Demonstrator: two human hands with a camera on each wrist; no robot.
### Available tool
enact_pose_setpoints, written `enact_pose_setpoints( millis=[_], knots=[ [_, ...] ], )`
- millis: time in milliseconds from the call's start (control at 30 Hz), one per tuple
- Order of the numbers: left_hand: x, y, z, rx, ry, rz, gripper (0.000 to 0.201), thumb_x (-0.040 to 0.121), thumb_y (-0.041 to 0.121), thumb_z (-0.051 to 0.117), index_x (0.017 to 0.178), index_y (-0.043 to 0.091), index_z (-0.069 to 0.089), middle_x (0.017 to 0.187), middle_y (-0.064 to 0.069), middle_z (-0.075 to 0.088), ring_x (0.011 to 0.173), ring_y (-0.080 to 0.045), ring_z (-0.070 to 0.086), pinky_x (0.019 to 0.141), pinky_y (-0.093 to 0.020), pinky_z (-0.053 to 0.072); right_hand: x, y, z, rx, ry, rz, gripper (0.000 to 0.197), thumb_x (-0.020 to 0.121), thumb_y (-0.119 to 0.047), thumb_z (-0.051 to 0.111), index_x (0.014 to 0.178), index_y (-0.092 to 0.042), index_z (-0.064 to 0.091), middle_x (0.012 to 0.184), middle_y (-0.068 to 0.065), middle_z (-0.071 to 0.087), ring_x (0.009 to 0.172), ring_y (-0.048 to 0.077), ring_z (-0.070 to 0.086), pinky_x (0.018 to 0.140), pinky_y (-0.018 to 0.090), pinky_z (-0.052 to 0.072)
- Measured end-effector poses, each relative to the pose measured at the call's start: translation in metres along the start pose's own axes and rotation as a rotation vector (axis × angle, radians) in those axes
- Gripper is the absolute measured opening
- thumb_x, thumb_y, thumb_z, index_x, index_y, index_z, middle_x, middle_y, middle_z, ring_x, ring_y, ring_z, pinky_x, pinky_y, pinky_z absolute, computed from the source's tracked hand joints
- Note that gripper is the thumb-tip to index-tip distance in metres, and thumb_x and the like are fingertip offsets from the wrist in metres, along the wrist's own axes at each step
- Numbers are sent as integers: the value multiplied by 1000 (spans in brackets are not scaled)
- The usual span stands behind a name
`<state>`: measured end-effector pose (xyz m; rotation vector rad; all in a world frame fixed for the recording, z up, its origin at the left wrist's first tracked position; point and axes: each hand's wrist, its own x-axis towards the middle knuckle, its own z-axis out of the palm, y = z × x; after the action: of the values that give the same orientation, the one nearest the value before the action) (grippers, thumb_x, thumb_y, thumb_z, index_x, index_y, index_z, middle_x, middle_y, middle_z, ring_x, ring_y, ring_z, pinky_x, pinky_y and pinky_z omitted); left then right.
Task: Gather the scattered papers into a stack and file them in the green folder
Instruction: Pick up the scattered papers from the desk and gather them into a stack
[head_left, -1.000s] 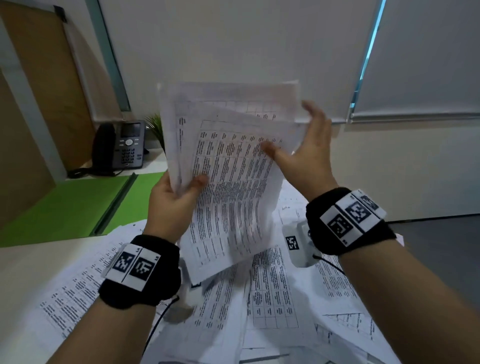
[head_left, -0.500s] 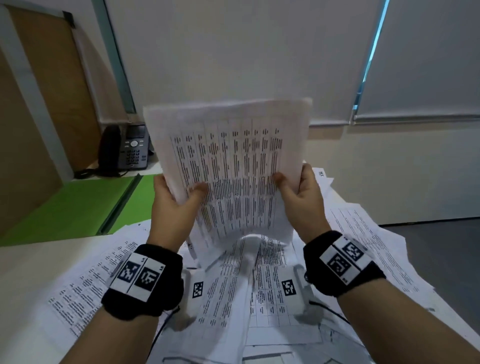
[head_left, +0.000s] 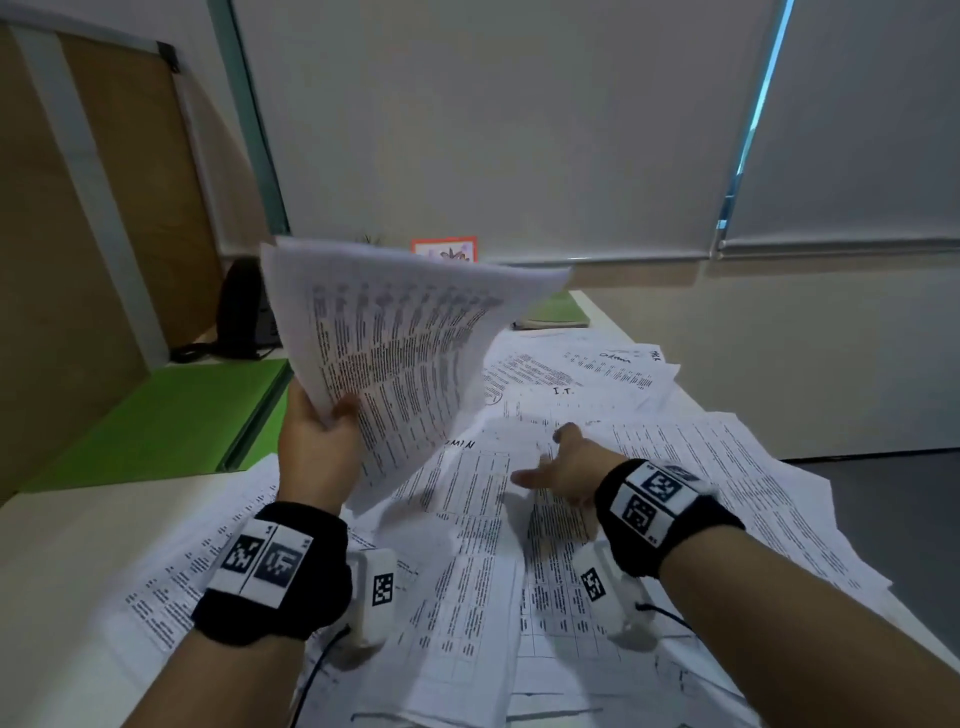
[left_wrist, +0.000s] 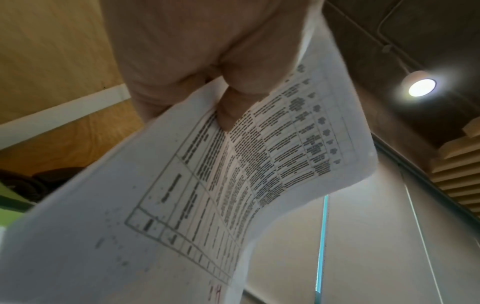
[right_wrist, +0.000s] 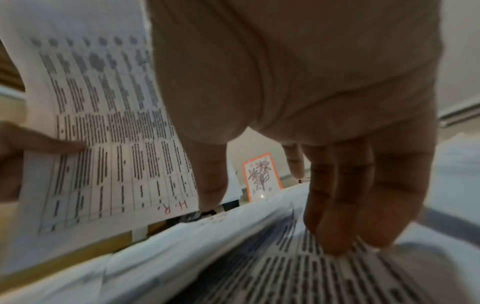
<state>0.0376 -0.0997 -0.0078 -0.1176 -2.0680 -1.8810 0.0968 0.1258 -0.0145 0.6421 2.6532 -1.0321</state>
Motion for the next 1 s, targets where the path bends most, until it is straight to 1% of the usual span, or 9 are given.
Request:
enact_pose_setpoints(
  millis=[200, 300, 400, 467, 533, 567, 667, 767, 1000],
  knots=[
    [6, -21, -8, 58, 30, -12, 39, 93, 9, 51, 132, 15, 45, 109, -6, 58, 99, -22, 54, 86, -32, 40, 19, -24, 30, -274, 27, 31, 113, 73, -53, 73, 148, -10, 0, 128, 12, 56, 111, 27, 58, 87, 32, 50],
    [9, -23, -11, 73, -2, -8, 35, 90, 15, 51, 124, 9, 51, 111, -6, 59, 107, -23, 54, 90, -30, 39, 20, -26, 38, -333, -44, -142, 70, 82, -39, 70, 136, -10, 36, 126, 10, 55, 116, 21, 53, 89, 26, 41],
    [7, -17, -12, 170, -112, -127, 41, 93, 14, 49, 130, -1, 48, 133, -18, 49, 124, -26, 44, 99, -27, 26, 16, -22, 34, -179, -80, -327, 45, 93, -14, 56, 137, -12, 43, 145, 2, 39, 120, 8, 31, 105, 17, 21],
    [8, -15, -14, 236, -137, -131, 39, 95, 7, 48, 134, -1, 43, 145, -22, 39, 135, -31, 35, 108, -31, 19, 18, -20, 27, 23, -49, -307, 26, 94, -19, 56, 118, -27, 49, 119, -18, 44, 105, 8, 37, 101, 14, 29],
    [11, -15, -13, 303, -140, 3, 36, 92, 8, 54, 127, -2, 51, 135, -25, 49, 126, -36, 45, 102, -37, 31, 22, -18, 18, 148, 70, -242, 11, 96, -18, 50, 106, -13, 47, 92, -6, 47, 78, 12, 55, 67, 26, 53],
    [15, -14, -13, 263, -52, 19, 35, 90, 10, 54, 123, -1, 53, 128, -24, 54, 121, -37, 49, 96, -37, 36, 22, -16, 16, 189, 109, -184, 16, 94, -14, 52, 107, -6, 45, 89, 2, 49, 72, 18, 56, 54, 26, 49],
    [19, -13, -15, 161, 53, -115, 31, 89, 7, 51, 119, 10, 54, 116, -15, 61, 111, -33, 56, 92, -36, 42, 17, -16, 8, 215, 231, -200, 22, 83, -7, 64, 105, -4, 63, 91, 8, 61, 83, 23, 58, 65, 27, 47],
    [18, -7, -18, 32, 76, -154, 37, 89, 3, 48, 122, 19, 50, 115, -2, 59, 107, -24, 54, 100, -39, 41, 14, -7, -5, 364, 410, -225, 11, 85, -7, 60, 94, -6, 66, 86, 9, 63, 73, 24, 57, 58, 27, 46],
    [18, -9, -22, 112, 97, -147, 14, 95, 11, 47, 108, 14, 43, 110, -8, 52, 100, -27, 51, 96, -42, 42, -2, 2, -53, 586, 841, -303, 31, 96, -14, 48, 125, -3, 53, 118, 11, 60, 108, 26, 56, 78, 21, 38]
  ],
)
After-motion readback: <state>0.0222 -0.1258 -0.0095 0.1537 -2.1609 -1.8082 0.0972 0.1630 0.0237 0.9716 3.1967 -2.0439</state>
